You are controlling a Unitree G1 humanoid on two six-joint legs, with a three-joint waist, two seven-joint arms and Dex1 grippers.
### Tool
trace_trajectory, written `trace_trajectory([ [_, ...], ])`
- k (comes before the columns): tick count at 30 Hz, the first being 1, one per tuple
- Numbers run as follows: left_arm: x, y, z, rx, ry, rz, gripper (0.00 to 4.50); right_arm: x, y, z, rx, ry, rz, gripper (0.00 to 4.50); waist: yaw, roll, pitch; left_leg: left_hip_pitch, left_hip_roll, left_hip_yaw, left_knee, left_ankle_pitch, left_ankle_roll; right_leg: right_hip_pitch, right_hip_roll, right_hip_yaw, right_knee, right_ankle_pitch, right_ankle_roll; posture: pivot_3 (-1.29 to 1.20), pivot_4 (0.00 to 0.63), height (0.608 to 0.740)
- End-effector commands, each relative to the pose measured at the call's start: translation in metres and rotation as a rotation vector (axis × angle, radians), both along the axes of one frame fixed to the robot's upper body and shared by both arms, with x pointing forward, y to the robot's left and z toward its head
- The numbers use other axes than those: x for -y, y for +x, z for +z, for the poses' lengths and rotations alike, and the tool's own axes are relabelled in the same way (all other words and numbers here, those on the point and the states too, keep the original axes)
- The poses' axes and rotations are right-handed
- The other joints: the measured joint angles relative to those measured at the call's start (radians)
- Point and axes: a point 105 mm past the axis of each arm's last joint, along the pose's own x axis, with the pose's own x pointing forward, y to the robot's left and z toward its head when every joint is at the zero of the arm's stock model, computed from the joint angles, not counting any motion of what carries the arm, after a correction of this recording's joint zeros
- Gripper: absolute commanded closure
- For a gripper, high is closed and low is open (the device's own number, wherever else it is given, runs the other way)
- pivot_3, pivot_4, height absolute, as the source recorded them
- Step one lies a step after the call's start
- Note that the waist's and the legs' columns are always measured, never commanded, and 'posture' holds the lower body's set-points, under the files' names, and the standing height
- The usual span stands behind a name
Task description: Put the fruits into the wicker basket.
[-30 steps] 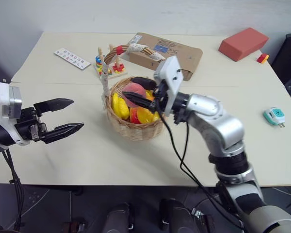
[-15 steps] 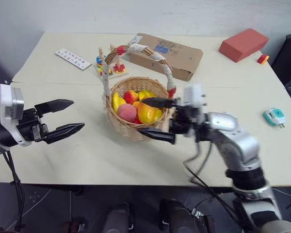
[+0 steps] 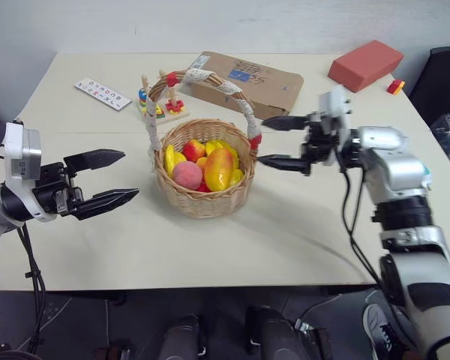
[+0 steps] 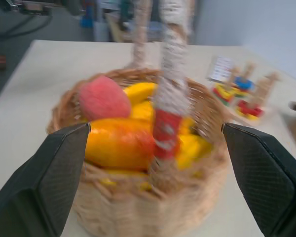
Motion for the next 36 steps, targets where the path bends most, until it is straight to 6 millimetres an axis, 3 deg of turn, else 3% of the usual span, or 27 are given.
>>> trace_trajectory([
  [1, 0.004, -0.003, 0.008, 0.041, 0.002, -0.022, 0.00, -0.012, 0.000, 0.002, 0.025, -0.030, 0.063, 0.66, 0.001, 0.000, 0.000, 0.000, -0.001, 0.000, 0.000, -0.001, 0.001, 0.000, -0.001, 0.000, 0.000, 0.000, 0.000, 0.00, 0.150, 0.740],
  [6, 0.006, -0.004, 0.009, 0.047, 0.002, -0.017, 0.00, -0.012, 0.001, 0.009, 0.041, 0.007, 0.076, 2.41, 0.015, 0.000, 0.000, -0.002, -0.003, -0.001, 0.003, -0.002, 0.004, 0.000, -0.003, 0.000, 0.000, 0.000, 0.000, 0.00, 0.150, 0.740],
  [11, 0.008, -0.004, 0.008, 0.045, -0.001, -0.008, 0.00, 0.016, -0.007, 0.001, 0.010, -0.001, 0.027, 4.14, 0.023, 0.000, 0.000, -0.002, -0.003, -0.004, 0.003, -0.002, 0.004, 0.001, -0.003, -0.001, 0.000, 0.000, 0.000, 0.00, 0.150, 0.740],
  [12, 0.009, -0.004, 0.007, 0.044, -0.001, -0.008, 0.00, 0.023, -0.009, 0.001, 0.012, 0.004, 0.007, 4.33, 0.024, 0.000, 0.000, -0.002, -0.004, -0.004, 0.003, -0.002, 0.004, 0.002, -0.003, -0.002, 0.000, 0.000, 0.000, 0.00, 0.150, 0.740],
  [18, 0.012, -0.001, 0.002, 0.031, -0.012, -0.023, 0.00, 0.065, -0.039, 0.023, 0.060, 0.115, -0.207, 4.31, 0.024, 0.000, 0.000, -0.002, -0.004, -0.005, 0.003, -0.003, 0.004, 0.002, -0.004, -0.003, -0.001, 0.000, 0.000, 0.00, 0.150, 0.740],
  [24, 0.019, 0.012, 0.003, 0.021, -0.019, -0.064, 0.00, 0.140, -0.058, 0.035, 0.134, 0.231, -0.662, 4.31, 0.043, 0.001, 0.000, -0.002, -0.004, -0.003, 0.003, -0.002, 0.004, 0.002, -0.003, -0.002, -0.002, 0.000, 0.001, 0.00, 0.150, 0.740],
  [29, 0.026, 0.020, 0.002, 0.016, -0.027, -0.093, 0.00, 0.187, -0.056, 0.014, 0.152, 0.212, -0.938, 4.31, 0.044, 0.001, 0.000, 0.000, -0.004, 0.000, 0.002, -0.002, 0.004, 0.003, -0.002, 0.001, -0.002, 0.001, 0.001, 0.00, 0.150, 0.740],
  [36, 0.032, 0.023, 0.000, 0.007, -0.025, -0.118, 0.00, 0.202, -0.044, -0.024, 0.071, 0.227, -1.028, 4.31, 0.042, 0.001, 0.000, 0.001, -0.003, 0.001, 0.002, -0.002, 0.004, 0.002, -0.001, 0.002, -0.001, 0.001, 0.001, 0.00, 0.150, 0.740],
])
